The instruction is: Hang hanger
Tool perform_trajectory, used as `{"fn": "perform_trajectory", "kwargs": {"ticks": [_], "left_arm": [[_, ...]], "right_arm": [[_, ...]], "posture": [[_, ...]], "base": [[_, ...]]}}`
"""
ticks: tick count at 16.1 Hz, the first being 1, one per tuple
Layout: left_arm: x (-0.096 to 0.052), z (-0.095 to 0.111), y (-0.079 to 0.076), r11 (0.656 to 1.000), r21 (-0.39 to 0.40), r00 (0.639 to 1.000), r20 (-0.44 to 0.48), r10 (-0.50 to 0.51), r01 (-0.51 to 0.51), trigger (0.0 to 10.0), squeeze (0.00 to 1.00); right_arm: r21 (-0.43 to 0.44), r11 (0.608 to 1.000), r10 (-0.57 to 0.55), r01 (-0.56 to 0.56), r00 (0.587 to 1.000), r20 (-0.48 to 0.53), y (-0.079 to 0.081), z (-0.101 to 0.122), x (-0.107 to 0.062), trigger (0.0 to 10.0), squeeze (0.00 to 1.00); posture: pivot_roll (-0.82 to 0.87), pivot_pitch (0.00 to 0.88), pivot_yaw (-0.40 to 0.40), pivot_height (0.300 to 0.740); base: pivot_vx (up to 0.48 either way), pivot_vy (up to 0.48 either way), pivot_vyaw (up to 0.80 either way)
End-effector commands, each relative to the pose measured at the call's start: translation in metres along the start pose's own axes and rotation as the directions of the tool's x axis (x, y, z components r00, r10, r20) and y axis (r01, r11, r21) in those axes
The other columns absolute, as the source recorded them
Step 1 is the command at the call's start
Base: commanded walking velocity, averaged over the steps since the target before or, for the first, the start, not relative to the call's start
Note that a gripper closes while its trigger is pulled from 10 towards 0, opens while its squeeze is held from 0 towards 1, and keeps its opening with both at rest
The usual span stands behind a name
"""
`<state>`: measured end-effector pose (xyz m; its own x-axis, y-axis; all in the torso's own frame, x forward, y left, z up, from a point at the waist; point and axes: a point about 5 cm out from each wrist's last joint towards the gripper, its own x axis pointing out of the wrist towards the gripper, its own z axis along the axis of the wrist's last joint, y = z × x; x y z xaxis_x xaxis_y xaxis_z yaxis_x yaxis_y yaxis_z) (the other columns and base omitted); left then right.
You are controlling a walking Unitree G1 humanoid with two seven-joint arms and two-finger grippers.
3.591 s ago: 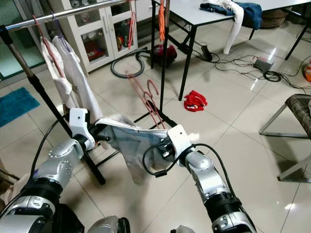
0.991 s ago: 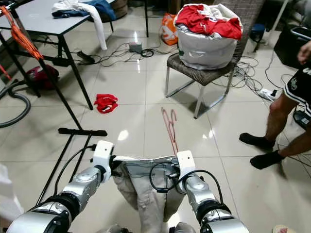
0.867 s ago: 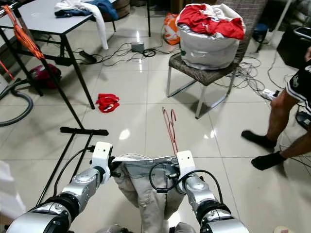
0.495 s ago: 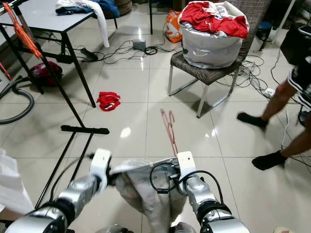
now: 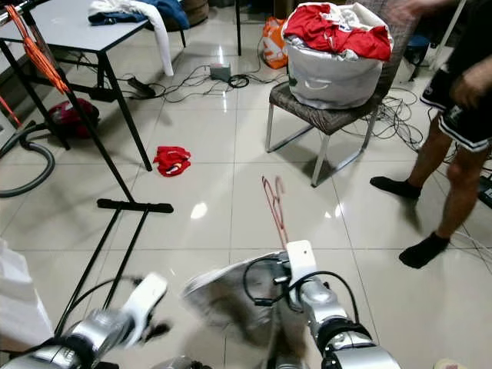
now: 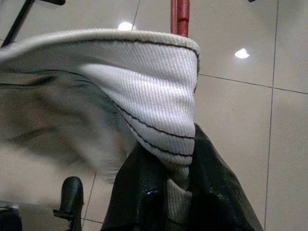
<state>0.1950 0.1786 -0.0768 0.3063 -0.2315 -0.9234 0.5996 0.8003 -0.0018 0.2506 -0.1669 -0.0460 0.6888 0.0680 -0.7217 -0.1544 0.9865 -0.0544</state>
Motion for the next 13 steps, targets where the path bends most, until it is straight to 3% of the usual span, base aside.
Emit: {"fn": "perform_trajectory", "kwargs": {"ticks": [1, 2, 4, 6, 7, 9, 11, 13], "left_arm": [[0.002, -0.005, -0.007, 0.994, 0.105, 0.999, -0.042, -0.023, 0.027, 10.0, 1.0], [0.003, -0.016, -0.012, 0.982, 0.183, 0.995, -0.097, -0.031, 0.049, 10.0, 1.0], [0.006, -0.014, -0.019, 0.997, 0.073, 0.999, -0.05, -0.013, 0.017, 10.0, 1.0], [0.009, 0.001, -0.022, 0.998, -0.018, 0.998, 0.026, 0.06, -0.06, 10.0, 1.0], [0.01, 0.014, -0.021, 0.99, -0.104, 0.991, 0.085, 0.102, -0.093, 10.0, 0.0], [0.012, 0.027, -0.027, 0.975, -0.195, 0.981, 0.144, 0.133, -0.104, 10.0, 0.0], [0.015, 0.035, -0.039, 0.955, -0.285, 0.974, 0.178, 0.139, -0.084, 10.0, 0.0], [0.016, 0.033, -0.043, 0.888, -0.457, 0.971, 0.187, 0.152, -0.051, 10.0, 0.0]], "right_arm": [[0.011, 1.0, -0.008, 0.008, 1.0, 0.011, 0.0, 0.004, 0.001, 10.0, 0.0], [0.013, 1.0, -0.012, 0.011, 1.0, 0.011, -0.002, 0.005, 0.001, 10.0, 0.0], [0.014, 1.0, -0.01, 0.01, 1.0, 0.011, -0.003, 0.006, 0.001, 10.0, 0.0], [-0.004, 1.0, 0.025, -0.025, 1.0, 0.0, -0.002, 0.007, 0.001, 10.0, 0.0], [-0.084, 0.993, 0.086, -0.087, 0.996, -0.022, 0.0, 0.006, 0.001, 10.0, 0.0], [-0.159, 0.982, 0.102, -0.104, 0.995, -0.022, -0.004, 0.007, 0.0, 10.0, 0.0], [-0.163, 0.984, 0.069, -0.07, 0.998, -0.009, -0.011, 0.01, -0.001, 10.0, 0.0], [-0.092, 0.995, 0.035, -0.035, 0.999, -0.001, -0.01, 0.011, 0.0, 10.0, 0.0]], "posture": [[-0.09, 0.0, 0.07, 0.74], [-0.09, 0.0, 0.07, 0.74], [-0.09, 0.0, 0.073, 0.74], [-0.09, 0.0, 0.074, 0.74], [-0.09, 0.0, 0.077, 0.74], [-0.1, 0.0, 0.079, 0.74], [-0.1, 0.0, 0.083, 0.74], [-0.1, 0.0, 0.084, 0.74]], "base": [[0.0, 0.0, 0.0], [0.0, 0.0, 0.0], [0.0, 0.0, 0.0], [0.0, 0.0, 0.0], [0.0, 0.0, 0.0], [0.0, 0.0, 0.0], [0.0, 0.0, 0.0], [0.0, 0.0, 0.0]]}}
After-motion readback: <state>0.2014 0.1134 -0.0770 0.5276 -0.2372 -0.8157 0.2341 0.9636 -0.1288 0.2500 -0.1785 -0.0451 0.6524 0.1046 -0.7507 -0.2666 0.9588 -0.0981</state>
